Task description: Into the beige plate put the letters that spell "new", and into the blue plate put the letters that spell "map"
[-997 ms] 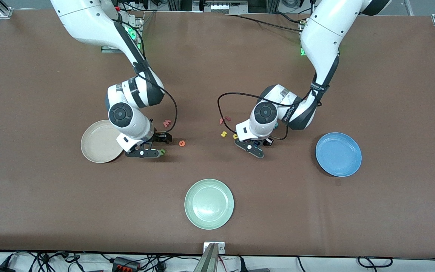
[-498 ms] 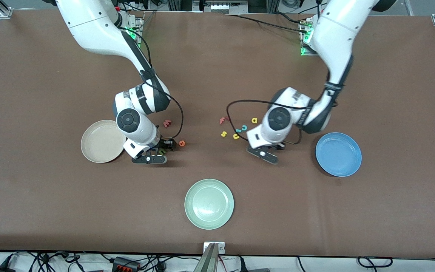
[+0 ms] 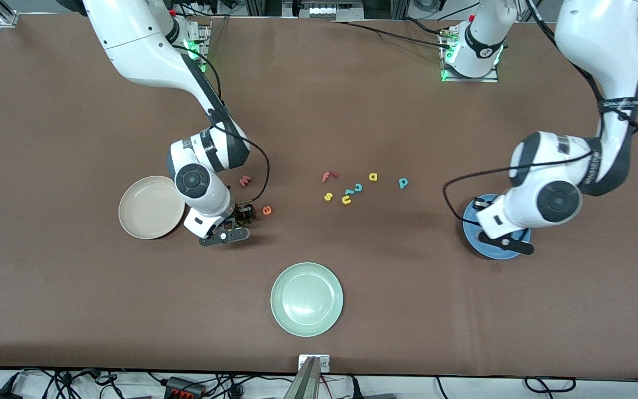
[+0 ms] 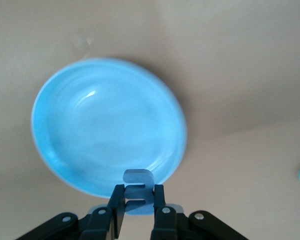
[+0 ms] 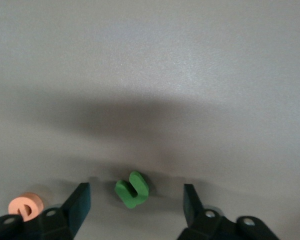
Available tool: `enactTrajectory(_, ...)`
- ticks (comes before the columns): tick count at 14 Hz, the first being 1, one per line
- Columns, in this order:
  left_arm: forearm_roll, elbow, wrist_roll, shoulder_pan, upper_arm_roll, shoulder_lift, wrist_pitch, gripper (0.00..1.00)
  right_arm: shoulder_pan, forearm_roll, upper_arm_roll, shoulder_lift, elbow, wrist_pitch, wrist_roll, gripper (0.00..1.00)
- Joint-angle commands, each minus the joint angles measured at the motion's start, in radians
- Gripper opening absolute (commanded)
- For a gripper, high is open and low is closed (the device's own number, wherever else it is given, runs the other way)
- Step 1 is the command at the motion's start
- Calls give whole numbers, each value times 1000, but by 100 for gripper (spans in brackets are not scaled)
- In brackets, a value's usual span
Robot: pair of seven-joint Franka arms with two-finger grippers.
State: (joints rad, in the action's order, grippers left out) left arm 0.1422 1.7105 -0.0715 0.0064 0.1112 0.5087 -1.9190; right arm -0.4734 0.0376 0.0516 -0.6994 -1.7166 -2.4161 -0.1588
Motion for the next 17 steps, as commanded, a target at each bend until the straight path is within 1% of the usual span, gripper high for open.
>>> enactTrajectory(1, 25, 49, -10, 43, 13, 50, -66, 13, 1, -7, -1, -28, 22, -3, 82, 75)
enactTrajectory(2, 25, 96, -10, 43, 13, 51, -127, 21, 1, -5, -1, -32, 22, -3, 112, 74)
enactTrajectory(3, 25, 127, -8, 44, 13, 51, -181, 44, 1, -5, -1, -32, 20, -1, 137, 68)
enactTrajectory(4, 25, 124, -10, 44, 13, 51, -187, 95, 1, -5, -1, -31, 20, 0, 142, 65)
enactTrajectory(5, 25, 117, -11, 44, 16, 39, -180, 100, 1, -4, -1, -31, 22, 0, 140, 61)
enactTrajectory(6, 23, 94, -7, 41, 24, 25, -160, 100, 1, -1, -1, -31, 22, 0, 140, 57)
enactTrajectory(7, 22, 65, -7, 34, 25, 18, -111, 100, 1, 1, -1, -31, 22, 0, 136, 47)
enactTrajectory(8, 11, 22, -7, 29, 37, 13, -45, 100, 1, 2, -1, -29, 22, 0, 134, 40)
enactTrajectory(10, 7, -40, 7, 35, 112, 10, 58, 100, 4, 2, -1, -29, 22, 0, 136, 23)
enactTrajectory(11, -1, -63, 30, 35, 140, 7, 86, 100, 6, 2, -1, -28, 22, 2, 136, 17)
enactTrajectory(12, -39, -69, 70, 37, 159, 2, 100, 100, 13, 5, -1, -28, 23, 2, 134, 12)
enactTrajectory(13, -102, -68, 120, 35, 175, -5, 101, 100, 19, 5, -3, -26, 23, 2, 131, 8)
enactTrajectory(14, -133, -57, 177, 27, 194, -4, 95, 100, 22, 8, -1, -17, 26, 8, 133, 8)
enactTrajectory(16, -135, -52, 312, -8, 223, 17, 86, 100, 48, 24, 1, 38, 23, 66, 124, 6)
enactTrajectory(17, -128, -33, 373, -50, 222, 31, 59, 100, 82, 28, 2, 73, 20, 121, 121, 6)
